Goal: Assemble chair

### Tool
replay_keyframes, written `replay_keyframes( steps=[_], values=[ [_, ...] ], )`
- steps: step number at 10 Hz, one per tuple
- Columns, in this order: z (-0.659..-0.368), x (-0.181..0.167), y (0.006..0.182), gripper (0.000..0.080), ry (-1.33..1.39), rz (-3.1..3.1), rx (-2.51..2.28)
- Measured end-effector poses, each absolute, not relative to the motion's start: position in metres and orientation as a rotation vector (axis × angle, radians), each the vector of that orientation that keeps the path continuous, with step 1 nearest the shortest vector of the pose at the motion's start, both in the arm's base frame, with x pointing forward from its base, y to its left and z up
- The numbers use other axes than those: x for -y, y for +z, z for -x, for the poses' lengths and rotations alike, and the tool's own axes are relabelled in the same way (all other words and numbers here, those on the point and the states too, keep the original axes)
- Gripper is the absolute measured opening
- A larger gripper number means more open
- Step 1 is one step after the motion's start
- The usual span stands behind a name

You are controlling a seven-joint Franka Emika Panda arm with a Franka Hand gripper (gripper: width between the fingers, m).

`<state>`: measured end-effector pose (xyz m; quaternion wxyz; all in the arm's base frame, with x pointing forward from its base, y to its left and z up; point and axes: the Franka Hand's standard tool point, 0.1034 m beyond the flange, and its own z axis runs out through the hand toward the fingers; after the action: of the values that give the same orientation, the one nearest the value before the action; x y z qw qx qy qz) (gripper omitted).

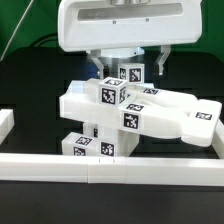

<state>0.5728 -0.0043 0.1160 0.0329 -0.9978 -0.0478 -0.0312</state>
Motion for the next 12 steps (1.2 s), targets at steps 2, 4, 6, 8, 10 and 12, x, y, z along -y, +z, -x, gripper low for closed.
replay_keyframes(
  steps=[2, 4, 6, 8, 10, 12],
  values=[
    [-0.5728, 0.0048, 0.116, 0.0648, -0.102, 3.064, 0.313],
    [-0.5728, 0.0048, 0.116, 0.0639, -0.101, 3.064, 0.309],
    [-0.5728, 0.0048, 0.116, 0.0306, -0.101, 3.064, 0.309],
    [-0.5728, 0.0048, 0.116, 0.0279, -0.1, 3.067, 0.269],
    [-0.5729, 0.0044, 0.116, 0.0279, -0.096, 3.071, 0.098],
    [-0.5727, 0.0024, 0.116, 0.0279, -0.085, 3.059, -0.201]
  ],
)
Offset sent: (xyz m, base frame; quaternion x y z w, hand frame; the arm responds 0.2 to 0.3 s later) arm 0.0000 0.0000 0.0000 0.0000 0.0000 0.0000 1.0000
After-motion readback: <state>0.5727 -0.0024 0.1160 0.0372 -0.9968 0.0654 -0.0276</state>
